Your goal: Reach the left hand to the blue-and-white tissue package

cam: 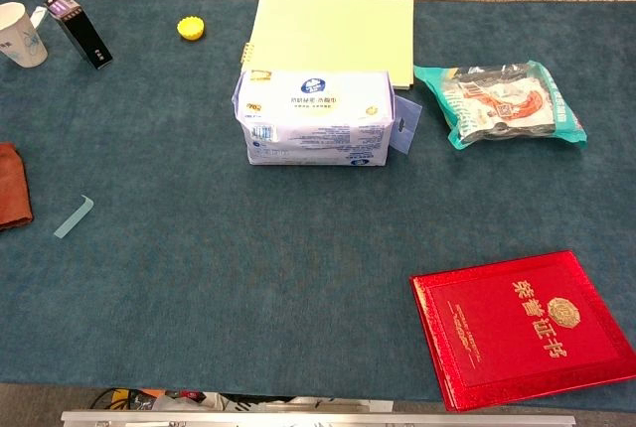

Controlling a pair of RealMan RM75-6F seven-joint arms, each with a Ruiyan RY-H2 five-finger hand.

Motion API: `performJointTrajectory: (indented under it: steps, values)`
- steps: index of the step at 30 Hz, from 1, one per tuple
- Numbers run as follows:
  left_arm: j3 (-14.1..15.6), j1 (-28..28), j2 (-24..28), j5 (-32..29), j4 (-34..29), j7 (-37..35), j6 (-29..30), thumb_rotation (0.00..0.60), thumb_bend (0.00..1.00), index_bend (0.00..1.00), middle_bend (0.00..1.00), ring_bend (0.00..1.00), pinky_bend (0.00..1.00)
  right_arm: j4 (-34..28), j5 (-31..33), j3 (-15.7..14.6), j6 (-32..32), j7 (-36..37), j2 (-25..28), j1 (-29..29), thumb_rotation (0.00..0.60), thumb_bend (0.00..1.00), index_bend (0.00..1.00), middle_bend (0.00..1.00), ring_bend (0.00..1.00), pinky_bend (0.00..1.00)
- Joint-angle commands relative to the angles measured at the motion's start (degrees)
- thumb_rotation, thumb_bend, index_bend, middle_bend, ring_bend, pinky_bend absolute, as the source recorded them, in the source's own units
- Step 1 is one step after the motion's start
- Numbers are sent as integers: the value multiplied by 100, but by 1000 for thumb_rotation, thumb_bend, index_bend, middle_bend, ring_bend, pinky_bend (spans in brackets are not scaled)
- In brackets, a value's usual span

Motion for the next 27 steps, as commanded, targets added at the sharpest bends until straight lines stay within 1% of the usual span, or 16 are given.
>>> performJointTrajectory:
  steps: [1, 5, 8, 13, 15, 16, 17, 20, 23, 27]
  values:
    - [20, 11, 18, 6, -23, 32, -44, 600, 330, 278, 512, 489, 536, -2, -1, 7, -18, -12, -7, 21, 600, 362, 380, 414, 267, 312]
    - [37, 16, 31, 76, -42, 67, -77, 600, 330, 279, 512, 489, 536, -27, -12, 32, -17, -54, 12, 54, 600, 362, 380, 414, 267, 312]
    - [65, -20, 49, 223, -24, -45, -153, 600, 329, 279, 511, 489, 536, -50, -25, 64, 1, -81, 46, 79, 600, 363, 380, 414, 267, 312]
    - [175, -259, 165, 611, 155, -148, -520, 600, 329, 280, 512, 494, 535, -68, -31, 119, 3, -109, 82, 135, 600, 363, 380, 414, 267, 312]
    - [165, -389, 188, 648, 175, -162, -727, 600, 329, 288, 566, 537, 540, -86, -40, 123, -4, -135, 89, 153, 600, 363, 380, 414, 267, 312]
    - [161, -446, 195, 655, 169, -173, -822, 600, 329, 310, 628, 588, 561, -94, -44, 122, -7, -144, 91, 157, 600, 363, 380, 414, 267, 312]
    - [158, -500, 199, 657, 166, -192, -920, 600, 330, 336, 678, 633, 600, -102, -48, 119, -5, -154, 94, 159, 600, 363, 380, 414, 267, 312]
    - [142, -662, 178, 607, 133, -150, -1220, 600, 329, 390, 762, 723, 735, -123, -35, 113, 15, -180, 107, 146, 600, 363, 380, 415, 267, 312]
    - [142, -774, 118, 478, 63, 60, -1474, 600, 329, 409, 819, 778, 796, -138, -16, 103, 49, -194, 129, 117, 600, 363, 380, 414, 267, 312]
    - [98, -754, -92, -33, -217, 476, -1621, 600, 329, 439, 883, 841, 832, -148, 14, 88, 110, -195, 156, 63, 600, 362, 380, 414, 267, 312]
